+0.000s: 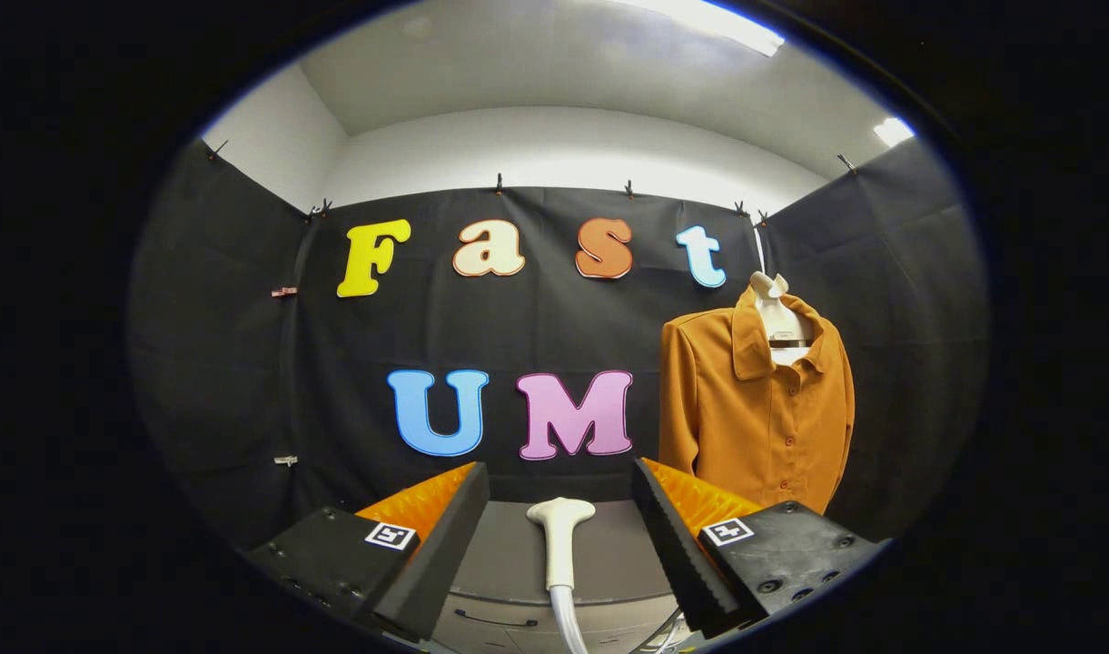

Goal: Iron the clothes twice with a garment steamer, once on the left side and once on the right side.

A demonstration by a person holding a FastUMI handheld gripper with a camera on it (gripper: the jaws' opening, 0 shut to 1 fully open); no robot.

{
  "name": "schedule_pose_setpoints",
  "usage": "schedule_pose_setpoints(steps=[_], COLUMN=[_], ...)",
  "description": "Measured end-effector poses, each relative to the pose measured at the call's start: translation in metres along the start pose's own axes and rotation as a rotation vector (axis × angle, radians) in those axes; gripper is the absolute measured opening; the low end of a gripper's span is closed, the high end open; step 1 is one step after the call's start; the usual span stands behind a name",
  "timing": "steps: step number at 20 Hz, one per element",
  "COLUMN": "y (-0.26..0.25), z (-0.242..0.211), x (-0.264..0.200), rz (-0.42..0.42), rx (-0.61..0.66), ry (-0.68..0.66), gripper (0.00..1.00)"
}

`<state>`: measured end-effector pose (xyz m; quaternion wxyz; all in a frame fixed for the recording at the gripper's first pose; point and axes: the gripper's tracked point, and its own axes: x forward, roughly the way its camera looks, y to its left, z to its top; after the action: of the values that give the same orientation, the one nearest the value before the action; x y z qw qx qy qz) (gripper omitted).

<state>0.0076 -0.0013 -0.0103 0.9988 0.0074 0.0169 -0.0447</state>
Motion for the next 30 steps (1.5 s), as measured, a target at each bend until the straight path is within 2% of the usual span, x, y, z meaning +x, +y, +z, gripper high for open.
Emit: schedule_pose_setpoints(steps=[8, 14, 18, 25, 30], y=[0.014, 0.014, 0.015, 0.007, 0.001], z=[-0.007, -0.034, -0.060, -0.118, -0.166], x=[0.004, 0.014, 0.042, 0.120, 0.162], rz=[-0.055, -0.073, -0.053, 0.005, 0.030], rx=[0.009, 0.007, -0.001, -0.004, -0.011], ry=[-0.007, 0.051, 0.116, 0.259, 0.398], gripper=[0.99, 0.98, 0.98, 0.99, 0.99])
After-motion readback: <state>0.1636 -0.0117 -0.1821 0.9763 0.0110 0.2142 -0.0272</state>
